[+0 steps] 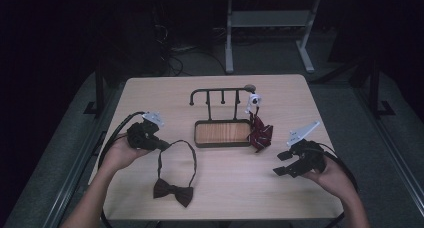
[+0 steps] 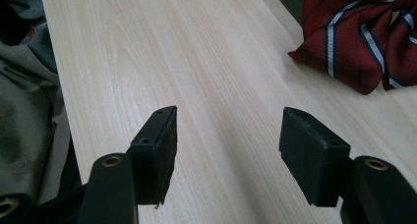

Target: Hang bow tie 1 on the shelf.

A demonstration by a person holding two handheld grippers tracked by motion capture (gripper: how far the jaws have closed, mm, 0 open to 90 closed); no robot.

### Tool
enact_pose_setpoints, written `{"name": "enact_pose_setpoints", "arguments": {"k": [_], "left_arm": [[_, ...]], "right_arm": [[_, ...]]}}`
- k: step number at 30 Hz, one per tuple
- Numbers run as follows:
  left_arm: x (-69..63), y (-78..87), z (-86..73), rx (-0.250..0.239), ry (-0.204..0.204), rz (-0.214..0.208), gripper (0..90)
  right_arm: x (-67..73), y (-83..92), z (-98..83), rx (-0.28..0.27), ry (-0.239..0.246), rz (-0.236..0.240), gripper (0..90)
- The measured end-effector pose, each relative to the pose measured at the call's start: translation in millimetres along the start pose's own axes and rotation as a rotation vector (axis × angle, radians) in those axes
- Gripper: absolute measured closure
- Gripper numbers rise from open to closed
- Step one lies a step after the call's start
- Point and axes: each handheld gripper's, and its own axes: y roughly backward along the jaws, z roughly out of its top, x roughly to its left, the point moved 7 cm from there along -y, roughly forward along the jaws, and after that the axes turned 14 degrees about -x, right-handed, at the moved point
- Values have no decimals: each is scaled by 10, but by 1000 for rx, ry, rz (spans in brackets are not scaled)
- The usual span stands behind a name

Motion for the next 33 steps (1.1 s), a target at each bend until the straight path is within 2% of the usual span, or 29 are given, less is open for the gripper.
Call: {"name": "enact_pose_setpoints", "arguments": {"k": [3,6,8,10,13,21,24,29,33], "left_arm": [[-19,44,16,7,-18,-5,899],[-58,72,42,-3,-10,-6,899],[-76,106,67,3,-32,-13,899],[-93,110,82,-4,-25,-13,899],[-110,138,117,-3,-41,-19,899],[-135,182,159,4,-46,-25,899],[-138,204,187,11,-65,-33,900],[-171,239,241,7,-63,-35,899],[-186,284,287,8,-86,-40,899]], "right_arm": [[-1,5,2,-5,0,-2,391],[3,10,4,-6,-1,0,391],[-1,8,3,-5,0,-1,390],[-4,7,2,-6,1,-1,390],[-3,5,2,-5,1,-1,390],[-6,6,-3,-3,-1,1,390],[-13,5,-4,-3,-2,3,390],[-23,-1,-11,-3,-3,2,390],[-23,14,-1,-6,-9,-3,390]]}}
